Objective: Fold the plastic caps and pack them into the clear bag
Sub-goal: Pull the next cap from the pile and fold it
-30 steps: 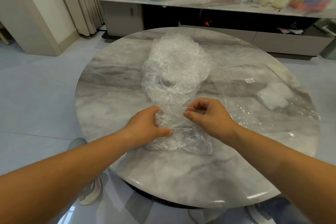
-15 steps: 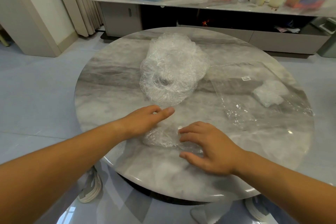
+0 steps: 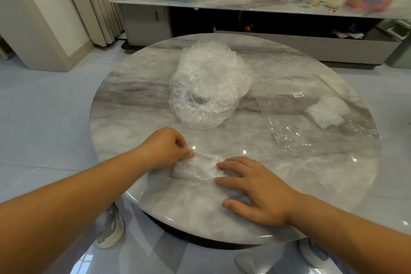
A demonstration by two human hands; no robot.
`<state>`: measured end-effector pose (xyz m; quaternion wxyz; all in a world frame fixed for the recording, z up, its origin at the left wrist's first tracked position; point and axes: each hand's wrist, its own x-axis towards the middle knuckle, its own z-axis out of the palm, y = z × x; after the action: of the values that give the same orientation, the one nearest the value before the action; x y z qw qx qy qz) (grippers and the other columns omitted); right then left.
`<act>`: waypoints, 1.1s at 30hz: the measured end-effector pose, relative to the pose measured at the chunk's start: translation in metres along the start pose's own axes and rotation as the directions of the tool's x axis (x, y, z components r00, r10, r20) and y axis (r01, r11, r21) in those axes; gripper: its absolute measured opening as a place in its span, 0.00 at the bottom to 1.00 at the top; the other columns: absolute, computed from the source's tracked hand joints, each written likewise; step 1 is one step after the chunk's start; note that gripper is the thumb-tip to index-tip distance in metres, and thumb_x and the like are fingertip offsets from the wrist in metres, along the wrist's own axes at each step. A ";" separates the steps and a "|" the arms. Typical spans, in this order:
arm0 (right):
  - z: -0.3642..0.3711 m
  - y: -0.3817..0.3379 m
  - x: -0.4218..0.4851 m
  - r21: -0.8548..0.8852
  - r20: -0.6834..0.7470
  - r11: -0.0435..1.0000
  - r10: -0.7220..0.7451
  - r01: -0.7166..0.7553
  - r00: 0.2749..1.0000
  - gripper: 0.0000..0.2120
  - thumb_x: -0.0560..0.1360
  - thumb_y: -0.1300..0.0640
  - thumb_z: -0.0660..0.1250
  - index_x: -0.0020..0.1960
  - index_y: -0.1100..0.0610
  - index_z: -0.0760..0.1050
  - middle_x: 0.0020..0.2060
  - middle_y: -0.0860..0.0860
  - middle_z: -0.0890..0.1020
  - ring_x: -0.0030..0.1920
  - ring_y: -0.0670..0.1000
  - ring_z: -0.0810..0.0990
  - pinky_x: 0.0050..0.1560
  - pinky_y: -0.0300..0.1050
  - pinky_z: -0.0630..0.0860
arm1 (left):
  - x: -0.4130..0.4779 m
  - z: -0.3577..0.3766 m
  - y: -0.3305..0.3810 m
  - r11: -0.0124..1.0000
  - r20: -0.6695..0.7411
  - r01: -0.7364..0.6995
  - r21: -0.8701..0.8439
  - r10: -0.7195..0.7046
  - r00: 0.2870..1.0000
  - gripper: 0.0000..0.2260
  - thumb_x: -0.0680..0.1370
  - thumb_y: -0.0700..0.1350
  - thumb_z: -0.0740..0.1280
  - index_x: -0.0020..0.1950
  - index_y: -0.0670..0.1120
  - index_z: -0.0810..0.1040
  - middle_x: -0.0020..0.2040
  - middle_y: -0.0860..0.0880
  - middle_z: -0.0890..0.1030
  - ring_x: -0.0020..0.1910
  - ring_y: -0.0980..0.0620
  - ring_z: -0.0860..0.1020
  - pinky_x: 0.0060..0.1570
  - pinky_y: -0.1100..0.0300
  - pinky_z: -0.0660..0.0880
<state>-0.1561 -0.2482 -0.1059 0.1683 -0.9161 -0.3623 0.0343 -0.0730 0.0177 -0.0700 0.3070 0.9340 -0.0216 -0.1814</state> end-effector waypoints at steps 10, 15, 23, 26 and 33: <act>0.000 0.000 0.000 0.004 -0.001 1.000 0.004 -0.004 1.000 0.23 0.80 0.36 0.60 0.71 0.44 0.74 0.76 0.49 0.67 0.75 0.50 0.65 0.72 0.53 0.66 | -0.002 -0.013 0.005 0.953 0.185 0.209 -0.219 -0.170 0.968 0.20 0.69 0.53 0.79 0.50 0.39 0.83 0.35 0.46 0.80 0.32 0.53 0.77 0.37 0.60 0.80; -0.001 -0.003 0.000 -0.013 -0.012 1.000 -0.013 0.013 1.000 0.24 0.80 0.37 0.61 0.72 0.47 0.73 0.73 0.47 0.71 0.75 0.50 0.64 0.71 0.53 0.67 | -0.010 -0.016 0.015 0.945 0.254 0.275 -0.179 -0.226 0.940 0.25 0.70 0.61 0.77 0.49 0.40 0.82 0.39 0.44 0.83 0.34 0.51 0.82 0.43 0.55 0.84; -0.006 -0.010 0.000 0.011 -0.095 1.000 -0.005 0.006 0.996 0.24 0.79 0.38 0.62 0.71 0.48 0.73 0.75 0.46 0.69 0.75 0.48 0.65 0.73 0.51 0.63 | -0.017 -0.001 -0.002 0.937 0.189 0.198 -0.287 -0.147 0.971 0.11 0.75 0.44 0.76 0.46 0.42 0.75 0.35 0.43 0.80 0.31 0.51 0.82 0.35 0.57 0.81; -0.012 -0.021 0.007 0.067 -0.223 0.998 0.022 -0.008 0.975 0.21 0.79 0.41 0.64 0.67 0.49 0.76 0.75 0.47 0.69 0.74 0.50 0.67 0.73 0.50 0.62 | -0.020 -0.001 -0.004 0.926 0.199 0.183 -0.329 -0.121 0.973 0.10 0.75 0.43 0.76 0.48 0.41 0.75 0.37 0.42 0.80 0.31 0.50 0.81 0.34 0.57 0.81; -0.014 -0.041 0.030 -0.049 -0.188 0.998 0.033 -0.043 0.982 0.18 0.80 0.40 0.60 0.61 0.48 0.79 0.66 0.44 0.77 0.66 0.49 0.70 0.65 0.47 0.63 | -0.025 0.007 -0.001 0.916 0.191 0.142 -0.374 -0.074 0.979 0.13 0.74 0.42 0.76 0.53 0.38 0.77 0.38 0.43 0.81 0.32 0.50 0.82 0.37 0.53 0.82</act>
<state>-0.1584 -0.2035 -0.0772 0.1764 -0.9263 -0.3279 -0.0581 -0.0989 0.0184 -0.0679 0.4713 0.8356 0.0398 -0.2792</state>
